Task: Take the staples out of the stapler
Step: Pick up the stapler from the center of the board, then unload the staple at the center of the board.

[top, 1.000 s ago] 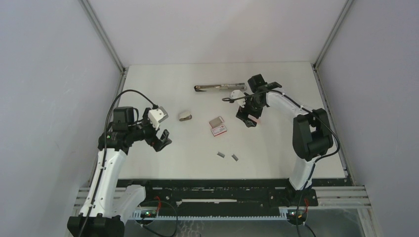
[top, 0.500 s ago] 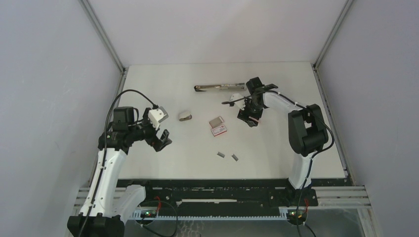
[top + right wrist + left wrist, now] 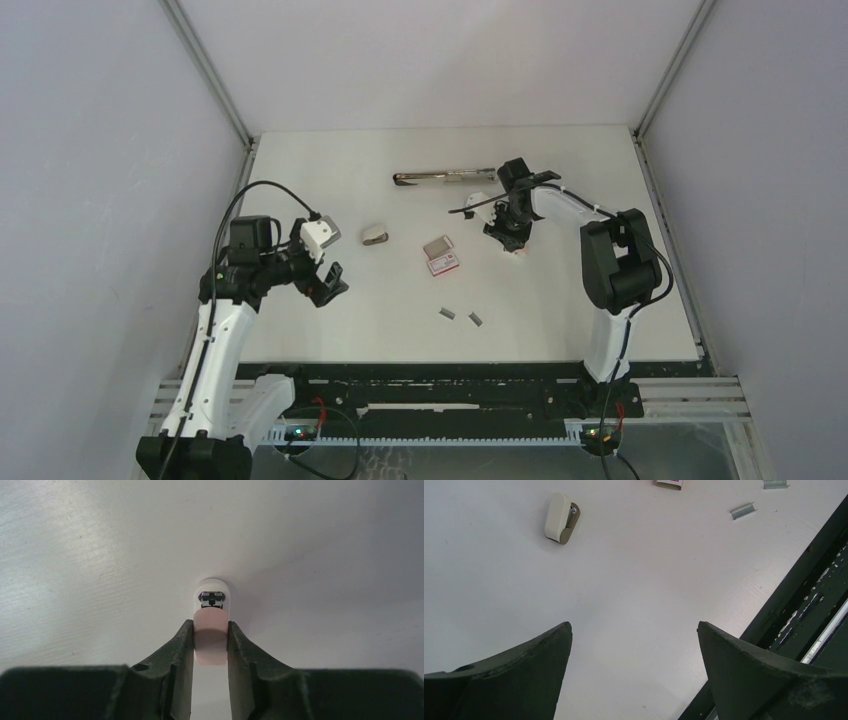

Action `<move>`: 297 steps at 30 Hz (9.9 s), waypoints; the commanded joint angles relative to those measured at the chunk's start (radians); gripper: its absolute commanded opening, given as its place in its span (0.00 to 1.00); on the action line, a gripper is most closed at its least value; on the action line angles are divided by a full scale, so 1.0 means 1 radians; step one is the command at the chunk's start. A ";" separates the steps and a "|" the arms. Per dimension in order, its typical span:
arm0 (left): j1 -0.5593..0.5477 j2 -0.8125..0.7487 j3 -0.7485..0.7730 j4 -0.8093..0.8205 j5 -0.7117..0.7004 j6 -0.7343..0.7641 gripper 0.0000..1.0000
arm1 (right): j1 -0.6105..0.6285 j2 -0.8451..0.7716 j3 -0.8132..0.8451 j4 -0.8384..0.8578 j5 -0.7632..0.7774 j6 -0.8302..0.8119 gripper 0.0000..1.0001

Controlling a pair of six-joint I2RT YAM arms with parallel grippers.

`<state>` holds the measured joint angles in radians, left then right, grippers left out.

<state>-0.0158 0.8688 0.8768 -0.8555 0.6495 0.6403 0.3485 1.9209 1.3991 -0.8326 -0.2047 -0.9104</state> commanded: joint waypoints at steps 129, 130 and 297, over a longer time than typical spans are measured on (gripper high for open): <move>-0.596 1.024 0.751 0.320 0.352 -0.769 0.72 | 0.072 -0.803 -0.390 0.329 -0.461 0.102 0.00; -0.596 1.026 0.750 0.321 0.351 -0.770 0.72 | 0.070 -0.804 -0.390 0.328 -0.463 0.102 0.00; -0.538 0.841 0.517 0.613 0.321 -0.901 0.13 | -0.134 -0.245 0.047 -0.029 -0.917 0.454 0.89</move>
<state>-0.5419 1.7447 1.3724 -0.2676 0.9241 -0.3016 0.2119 1.6115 1.3655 -0.6842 -1.0626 -0.3584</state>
